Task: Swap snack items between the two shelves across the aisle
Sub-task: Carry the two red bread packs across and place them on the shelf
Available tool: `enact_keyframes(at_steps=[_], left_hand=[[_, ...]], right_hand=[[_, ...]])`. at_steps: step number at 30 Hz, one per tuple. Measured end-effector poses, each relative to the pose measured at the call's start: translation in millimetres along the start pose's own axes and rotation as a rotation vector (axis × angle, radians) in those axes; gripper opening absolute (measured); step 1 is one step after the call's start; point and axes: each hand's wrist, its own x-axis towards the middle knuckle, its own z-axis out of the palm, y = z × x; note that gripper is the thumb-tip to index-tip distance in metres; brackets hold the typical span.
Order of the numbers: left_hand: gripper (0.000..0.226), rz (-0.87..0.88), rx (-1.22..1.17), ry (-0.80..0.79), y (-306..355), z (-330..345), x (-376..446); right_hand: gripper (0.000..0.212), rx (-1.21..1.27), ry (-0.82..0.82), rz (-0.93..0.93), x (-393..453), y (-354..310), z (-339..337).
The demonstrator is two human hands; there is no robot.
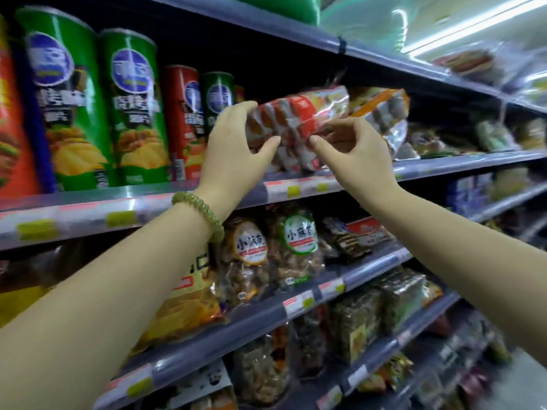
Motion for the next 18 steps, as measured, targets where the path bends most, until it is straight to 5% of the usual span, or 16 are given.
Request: enact_keyframes(at_steps=[9,18], left_hand=[[0.065,0.076,0.003,-0.011,22,40,33],[0.087,0.018,0.203,-0.042,20,69,48]], right_hand=[[0.053,-0.023,-0.017,0.127,22,50,-24],[0.057,0.038,-0.134,0.059,64,100,-15]])
